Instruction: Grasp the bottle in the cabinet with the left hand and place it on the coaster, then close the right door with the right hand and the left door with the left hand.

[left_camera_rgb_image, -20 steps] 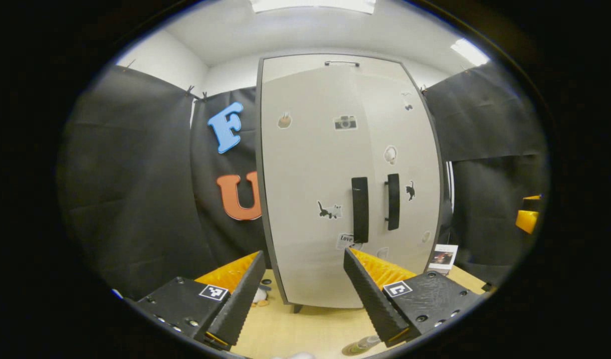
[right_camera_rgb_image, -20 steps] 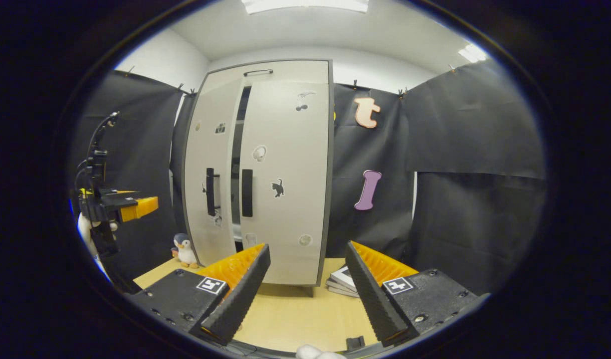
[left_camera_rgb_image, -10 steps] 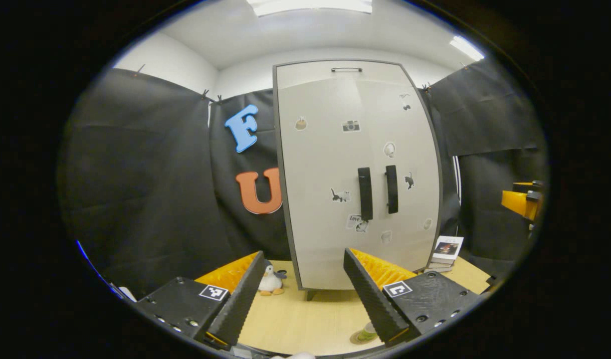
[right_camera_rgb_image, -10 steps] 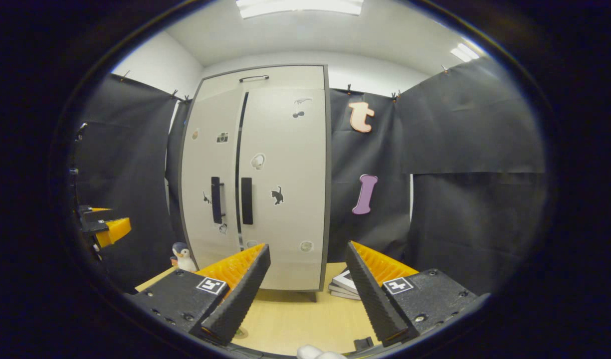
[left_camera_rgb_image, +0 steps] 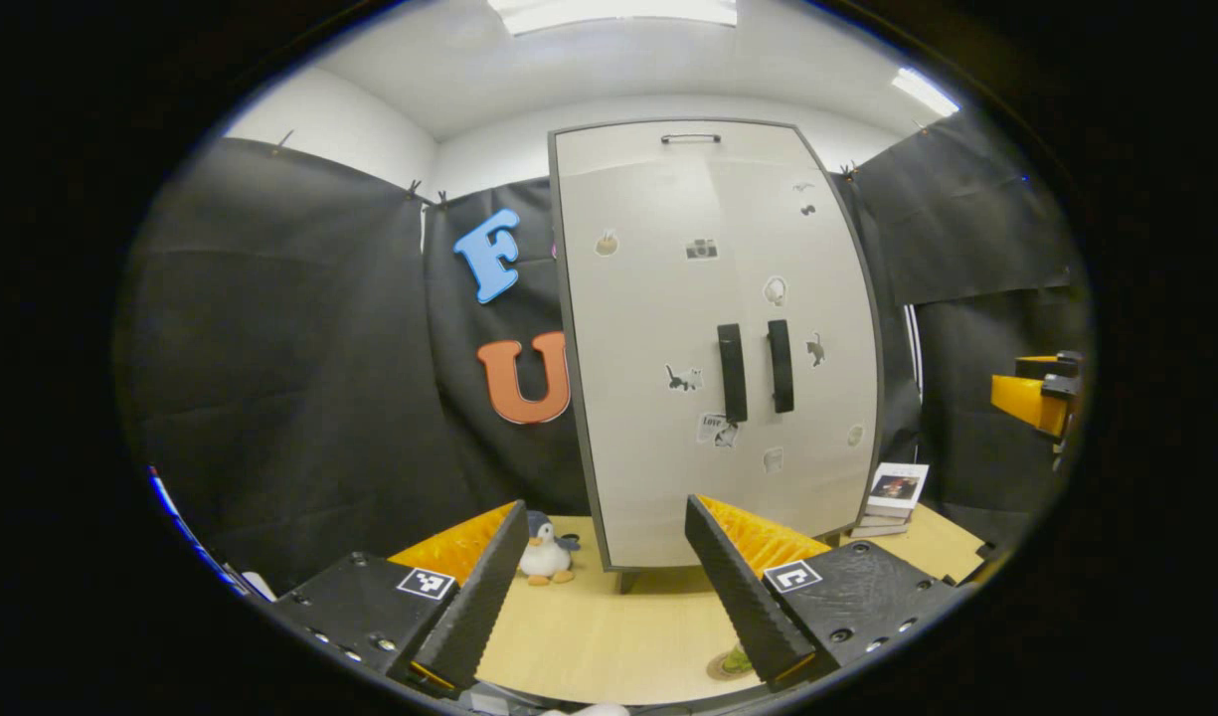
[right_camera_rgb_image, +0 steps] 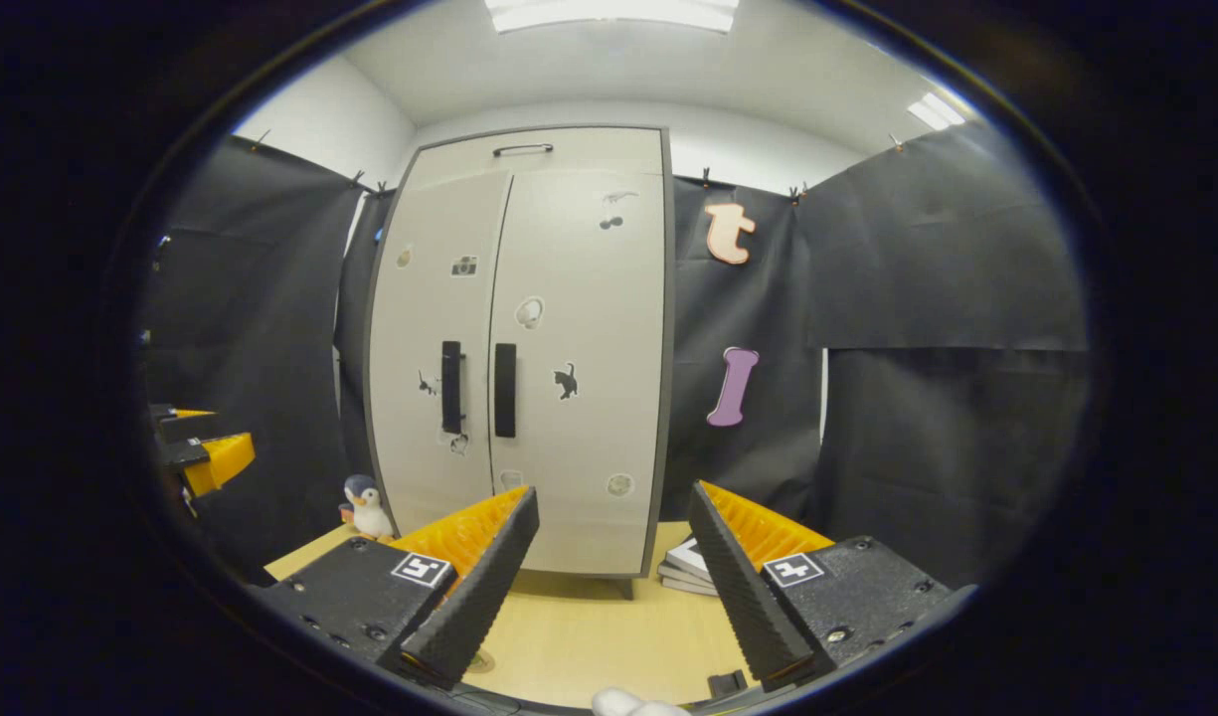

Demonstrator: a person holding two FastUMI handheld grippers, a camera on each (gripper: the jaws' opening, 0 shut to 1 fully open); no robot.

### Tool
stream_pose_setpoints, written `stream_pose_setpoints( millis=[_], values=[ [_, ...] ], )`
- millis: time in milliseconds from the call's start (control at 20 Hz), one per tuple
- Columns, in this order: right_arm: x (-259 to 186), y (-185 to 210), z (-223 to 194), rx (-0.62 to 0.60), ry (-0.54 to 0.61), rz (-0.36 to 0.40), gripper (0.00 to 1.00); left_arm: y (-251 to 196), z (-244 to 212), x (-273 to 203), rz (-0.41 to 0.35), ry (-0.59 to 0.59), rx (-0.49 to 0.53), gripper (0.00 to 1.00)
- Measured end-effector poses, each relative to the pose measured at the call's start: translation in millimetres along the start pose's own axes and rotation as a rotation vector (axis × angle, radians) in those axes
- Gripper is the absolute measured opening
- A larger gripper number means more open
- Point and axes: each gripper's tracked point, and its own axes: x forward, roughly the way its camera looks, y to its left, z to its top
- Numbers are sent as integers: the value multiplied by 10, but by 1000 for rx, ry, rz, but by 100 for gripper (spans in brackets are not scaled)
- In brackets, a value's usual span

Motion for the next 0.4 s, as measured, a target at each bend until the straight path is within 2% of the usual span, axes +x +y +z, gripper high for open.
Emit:
stream_pose_setpoints(
  millis=[400],
  values=[
    [41, 17, 32, 1, -6, -4, 100, 22, 80, 22, 2, -12, -4, 97]
  ],
)
